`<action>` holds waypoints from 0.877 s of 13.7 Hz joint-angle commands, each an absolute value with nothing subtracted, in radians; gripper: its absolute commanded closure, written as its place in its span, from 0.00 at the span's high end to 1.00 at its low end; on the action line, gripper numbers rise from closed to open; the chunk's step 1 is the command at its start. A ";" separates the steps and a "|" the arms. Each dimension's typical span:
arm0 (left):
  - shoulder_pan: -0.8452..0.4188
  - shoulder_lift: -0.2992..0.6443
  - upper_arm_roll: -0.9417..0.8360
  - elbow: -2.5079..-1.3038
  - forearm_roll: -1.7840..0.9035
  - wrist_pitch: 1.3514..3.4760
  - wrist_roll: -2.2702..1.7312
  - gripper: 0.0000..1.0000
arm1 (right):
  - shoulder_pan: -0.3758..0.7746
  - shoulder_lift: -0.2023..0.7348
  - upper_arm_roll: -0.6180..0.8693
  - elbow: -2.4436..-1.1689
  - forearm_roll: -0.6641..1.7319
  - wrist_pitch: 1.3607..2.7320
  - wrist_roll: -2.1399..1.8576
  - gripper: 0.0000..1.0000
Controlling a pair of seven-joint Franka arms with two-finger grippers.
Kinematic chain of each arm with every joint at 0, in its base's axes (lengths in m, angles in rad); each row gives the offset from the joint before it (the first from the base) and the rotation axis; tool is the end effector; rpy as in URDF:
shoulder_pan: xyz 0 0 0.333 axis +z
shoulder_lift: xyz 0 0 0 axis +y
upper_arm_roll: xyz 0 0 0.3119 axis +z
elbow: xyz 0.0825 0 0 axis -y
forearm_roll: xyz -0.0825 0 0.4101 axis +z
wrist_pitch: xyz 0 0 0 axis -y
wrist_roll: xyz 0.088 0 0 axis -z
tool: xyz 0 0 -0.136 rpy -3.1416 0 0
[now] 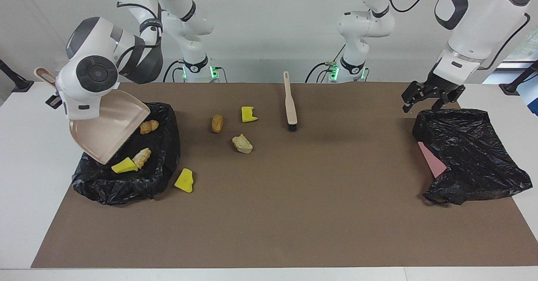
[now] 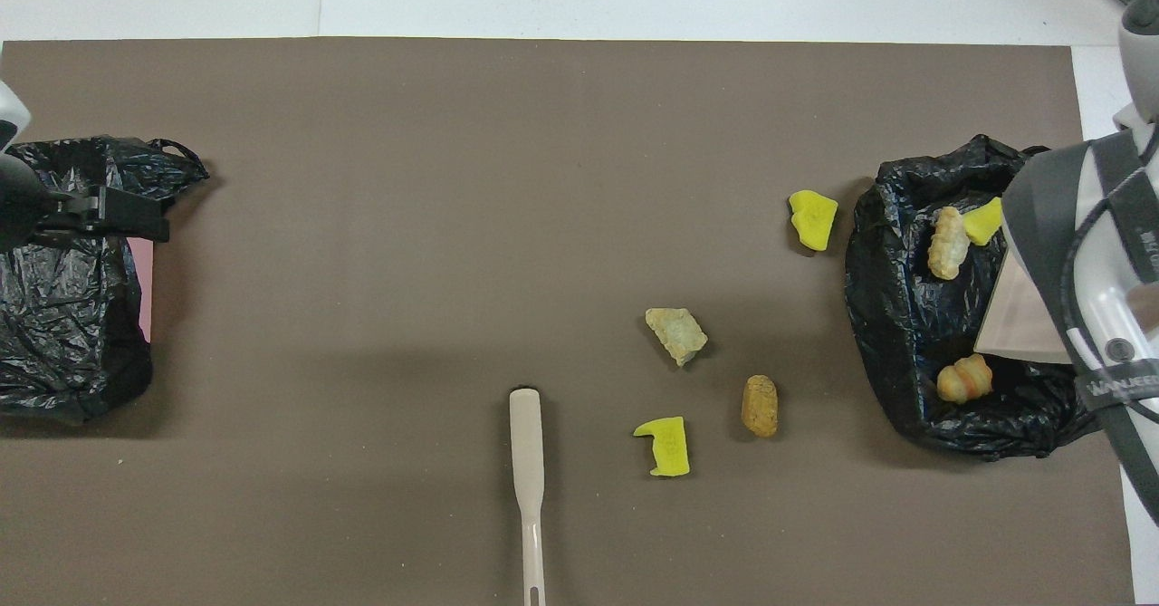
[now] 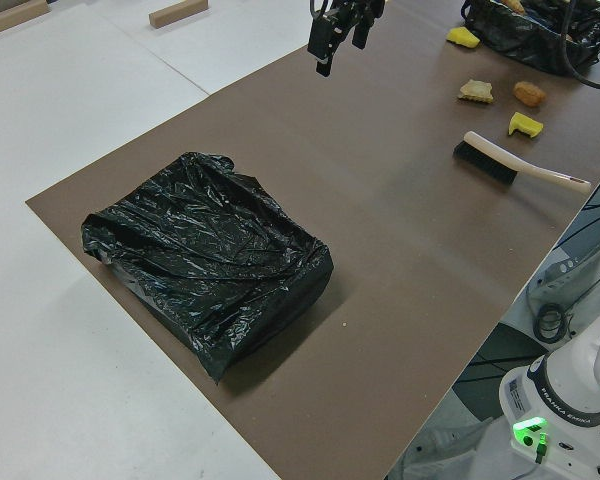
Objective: Sweep and dump trash in bin
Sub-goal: 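Tilt the dustpan with the right gripper to dump debris into the bag, then bring the empty dustpan back to the table center with the right gripper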
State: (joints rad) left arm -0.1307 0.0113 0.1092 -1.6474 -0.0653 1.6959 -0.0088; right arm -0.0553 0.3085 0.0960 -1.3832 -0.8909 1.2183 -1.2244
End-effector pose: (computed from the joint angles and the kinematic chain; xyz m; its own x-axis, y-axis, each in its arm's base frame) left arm 0.5945 -0.0212 0.5578 0.9993 -0.0046 0.0364 -0.0069 -0.9979 0.0641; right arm 0.6177 -0.1064 0.5318 0.2012 0.5320 -0.8225 0.8998 -0.4322 -0.0594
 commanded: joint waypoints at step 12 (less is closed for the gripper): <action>-0.117 -0.064 0.089 -1.650 0.004 1.569 0.014 1.00 | 0.181 0.293 0.110 -1.371 -0.390 1.396 -0.332 0.00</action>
